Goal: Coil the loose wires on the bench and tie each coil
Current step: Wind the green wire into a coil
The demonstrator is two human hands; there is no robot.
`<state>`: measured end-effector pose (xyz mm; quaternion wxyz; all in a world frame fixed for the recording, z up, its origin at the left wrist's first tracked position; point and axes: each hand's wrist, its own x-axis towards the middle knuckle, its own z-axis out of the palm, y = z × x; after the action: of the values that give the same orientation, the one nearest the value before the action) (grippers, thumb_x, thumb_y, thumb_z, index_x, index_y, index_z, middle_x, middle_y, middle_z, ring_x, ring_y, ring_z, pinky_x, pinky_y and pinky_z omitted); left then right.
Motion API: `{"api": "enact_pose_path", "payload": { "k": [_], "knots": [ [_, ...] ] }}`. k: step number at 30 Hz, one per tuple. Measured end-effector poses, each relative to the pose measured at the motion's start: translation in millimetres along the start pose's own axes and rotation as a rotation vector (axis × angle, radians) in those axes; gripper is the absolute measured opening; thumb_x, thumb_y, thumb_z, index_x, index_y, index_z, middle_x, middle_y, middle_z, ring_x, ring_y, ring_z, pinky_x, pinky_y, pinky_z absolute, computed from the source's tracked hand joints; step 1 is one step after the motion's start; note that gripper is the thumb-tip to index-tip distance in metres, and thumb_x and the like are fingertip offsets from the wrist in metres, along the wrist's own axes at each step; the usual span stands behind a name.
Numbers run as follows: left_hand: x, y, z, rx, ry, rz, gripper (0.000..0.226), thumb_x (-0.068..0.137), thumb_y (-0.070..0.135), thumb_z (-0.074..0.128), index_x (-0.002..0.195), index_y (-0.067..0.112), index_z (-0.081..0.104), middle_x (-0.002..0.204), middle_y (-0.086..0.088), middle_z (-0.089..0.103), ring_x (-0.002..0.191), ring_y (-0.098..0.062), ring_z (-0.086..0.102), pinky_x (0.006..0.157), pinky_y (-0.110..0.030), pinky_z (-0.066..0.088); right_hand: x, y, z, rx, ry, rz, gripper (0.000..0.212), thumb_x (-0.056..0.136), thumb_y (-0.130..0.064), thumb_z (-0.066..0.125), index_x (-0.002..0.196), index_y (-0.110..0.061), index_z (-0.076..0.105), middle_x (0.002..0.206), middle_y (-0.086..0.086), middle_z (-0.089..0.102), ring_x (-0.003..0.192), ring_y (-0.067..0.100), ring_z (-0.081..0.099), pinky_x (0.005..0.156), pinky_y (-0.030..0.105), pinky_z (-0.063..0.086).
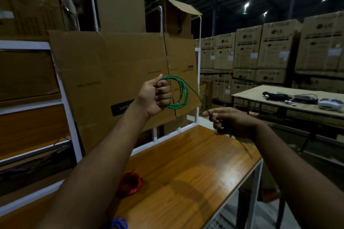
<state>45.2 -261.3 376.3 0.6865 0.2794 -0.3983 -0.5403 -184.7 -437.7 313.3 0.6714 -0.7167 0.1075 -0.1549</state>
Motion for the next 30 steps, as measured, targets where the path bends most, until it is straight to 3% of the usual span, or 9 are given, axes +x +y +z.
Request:
{"api": "enact_pose_path", "payload": {
  "k": [5,9,11,14,17,20,23,26,30],
  "knots": [
    [6.8,-3.9,4.5,0.031,0.088,0.036,0.052,0.106,0.040,0.029,0.058,0.022,0.039,0.044,0.007,0.028,0.034,-0.007,0.023,0.037,-0.021,0.011,6.6,9.1,54.7,-0.985,0.486,-0.058,0.019,0.100,-0.032,0.054,0.096,-0.016,0.065,0.082,0.003,0.068,0.062,0.008,0.061,0.055,0.022,0.052],
    [11.3,-6.7,7.3,0.048,0.147,0.064,0.054,0.106,0.041,0.028,0.057,0.022,0.039,0.045,0.008,0.026,0.034,-0.006,0.021,0.037,-0.020,0.011,-9.0,-9.5,107.4,-1.462,0.335,-0.224,0.019,0.100,-0.011,0.053,0.113,-0.015,0.065,0.106,0.004,0.067,0.090,0.012,0.062,0.082,0.028,0.056],
    [12.9,-9.1,7.3,0.071,0.173,0.066,0.053,0.106,0.041,0.029,0.057,0.022,0.039,0.045,0.008,0.026,0.035,-0.006,0.020,0.038,-0.020,0.010,-16.9,-23.3,123.2,-1.522,0.172,-0.314,0.035,0.097,0.000,0.050,0.127,-0.015,0.061,0.119,0.005,0.061,0.101,0.011,0.056,0.091,0.029,0.052],
    [12.0,-14.0,7.6,0.086,0.182,0.055,0.051,0.106,0.041,0.030,0.059,0.022,0.039,0.046,0.008,0.027,0.035,-0.007,0.021,0.037,-0.020,0.012,-21.5,-45.7,132.7,-1.595,0.161,-0.549,0.032,0.098,-0.007,0.053,0.127,-0.018,0.062,0.118,0.001,0.062,0.105,0.011,0.060,0.095,0.024,0.049],
    [9.9,-17.5,11.0,0.116,0.194,0.062,0.048,0.105,0.041,0.032,0.062,0.022,0.041,0.049,0.007,0.029,0.038,-0.007,0.023,0.038,-0.020,0.017,-20.8,-64.4,128.8,-1.602,0.244,-0.802,0.029,0.094,-0.012,0.061,0.123,-0.016,0.062,0.098,0.001,0.070,0.077,0.009,0.069,0.074,0.019,0.057],
    [7.0,-22.8,15.6,0.229,0.200,0.061,0.041,0.105,0.042,0.035,0.073,0.018,0.046,0.062,0.001,0.033,0.045,-0.010,0.032,0.039,-0.020,0.031,-11.8,-77.7,119.7,-1.695,0.331,-0.922,0.036,0.082,-0.016,0.074,0.115,-0.006,0.064,0.084,0.004,0.072,0.055,0.005,0.060,0.059,0.007,0.041],
    [2.1,-28.0,21.5,0.306,0.201,0.032,0.041,0.105,0.041,0.034,0.073,0.018,0.045,0.064,-0.001,0.039,0.050,-0.011,0.038,0.043,-0.021,0.035,0.1,-90.7,112.4,-1.695,0.423,-0.953,0.021,0.086,-0.023,0.074,0.098,-0.008,0.066,0.066,0.000,0.062,0.046,0.007,0.051,0.043,0.017,0.040],
    [-2.8,-27.6,25.2,0.257,0.097,-0.024,0.041,0.106,0.038,0.031,0.072,0.019,0.043,0.054,0.003,0.039,0.040,-0.007,0.032,0.035,-0.018,0.026,9.8,-98.3,101.6,-1.665,0.567,-0.914,0.022,0.093,-0.036,0.064,0.092,-0.015,0.067,0.067,-0.002,0.062,0.050,0.011,0.057,0.046,0.026,0.049],
    [-6.4,-25.9,24.2,0.217,0.037,-0.111,0.044,0.106,0.040,0.030,0.067,0.020,0.040,0.048,0.008,0.032,0.035,-0.005,0.024,0.032,-0.018,0.018,18.4,-100.3,84.6,-1.740,0.668,-0.801,0.033,0.095,-0.051,0.054,0.089,-0.021,0.068,0.064,-0.003,0.056,0.051,0.012,0.053,0.048,0.023,0.041]
  ]
}}
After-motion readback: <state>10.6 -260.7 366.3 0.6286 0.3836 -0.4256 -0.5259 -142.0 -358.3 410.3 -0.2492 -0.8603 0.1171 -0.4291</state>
